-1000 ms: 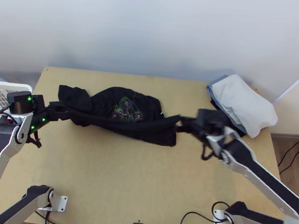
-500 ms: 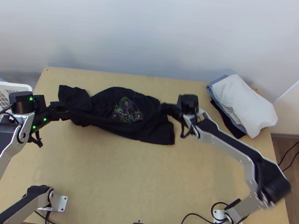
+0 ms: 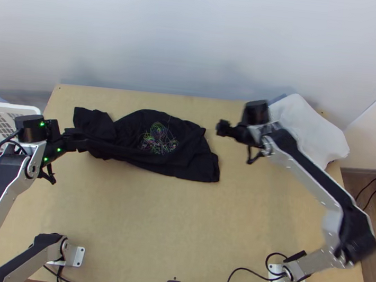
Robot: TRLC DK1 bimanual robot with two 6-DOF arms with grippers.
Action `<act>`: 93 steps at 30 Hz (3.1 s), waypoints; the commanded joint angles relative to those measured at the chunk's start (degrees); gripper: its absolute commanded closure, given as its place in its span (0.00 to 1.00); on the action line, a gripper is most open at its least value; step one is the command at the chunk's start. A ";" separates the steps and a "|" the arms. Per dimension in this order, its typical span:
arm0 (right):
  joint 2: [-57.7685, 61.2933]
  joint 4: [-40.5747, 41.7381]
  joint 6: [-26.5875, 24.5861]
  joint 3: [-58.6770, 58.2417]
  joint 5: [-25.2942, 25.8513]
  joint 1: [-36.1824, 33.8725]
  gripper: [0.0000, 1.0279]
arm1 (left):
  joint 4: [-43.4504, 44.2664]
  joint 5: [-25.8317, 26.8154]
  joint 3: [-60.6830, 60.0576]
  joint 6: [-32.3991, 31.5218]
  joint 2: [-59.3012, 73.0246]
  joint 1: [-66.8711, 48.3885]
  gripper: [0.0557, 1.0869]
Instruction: Fold the t-shirt
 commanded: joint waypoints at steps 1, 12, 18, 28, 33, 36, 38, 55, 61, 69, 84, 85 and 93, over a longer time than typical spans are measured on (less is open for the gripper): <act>-3.65 -4.16 -3.49 -3.13 -1.07 0.22 0.15 | 1.30 -0.38 -0.63 -0.91 0.68 -0.52 0.96; -6.55 -18.49 -20.54 -16.93 -4.49 7.52 0.14 | 1.30 -0.73 0.42 -0.64 2.53 -0.61 0.96; -6.28 -12.86 -23.53 -19.30 -0.89 10.59 0.61 | 1.39 -0.73 0.95 -0.82 2.97 -0.61 0.96; -1.71 -6.71 -27.48 -18.16 3.94 12.79 0.66 | 1.30 -1.09 1.04 -0.73 2.88 -0.61 0.96; 0.57 -6.18 -27.57 -16.93 4.65 13.32 0.56 | 1.30 -1.09 1.22 -0.82 3.05 -0.61 0.96; 1.63 -4.95 -27.75 -16.58 4.91 13.32 0.55 | 1.30 -1.09 1.30 -0.82 3.14 -0.61 0.96; 2.07 -4.16 -27.75 -16.14 5.09 13.40 0.55 | 1.30 -1.09 1.30 -0.82 3.32 -0.61 0.96; 8.48 -2.58 -27.75 -13.06 5.44 13.93 0.56 | 1.47 -1.09 1.92 -0.91 3.93 -0.61 0.96; 8.75 -0.03 -27.92 -14.03 5.53 13.32 0.86 | 1.47 -1.09 1.92 -0.82 4.02 -0.43 0.96; 3.65 5.59 -29.77 -16.40 5.44 12.09 0.97 | 1.47 -1.09 3.32 -0.73 4.90 -0.43 0.96; 0.75 6.21 -22.12 2.50 4.91 -0.66 0.97 | 3.06 -4.60 22.48 -5.57 12.28 1.50 0.96; 1.36 4.36 -21.86 4.78 4.38 -1.45 0.97 | 3.06 -4.60 24.86 -6.09 13.60 1.85 0.96; 8.04 -11.19 -17.02 29.57 -1.59 -8.83 0.97 | 2.27 -6.18 43.75 -7.68 23.44 2.20 0.96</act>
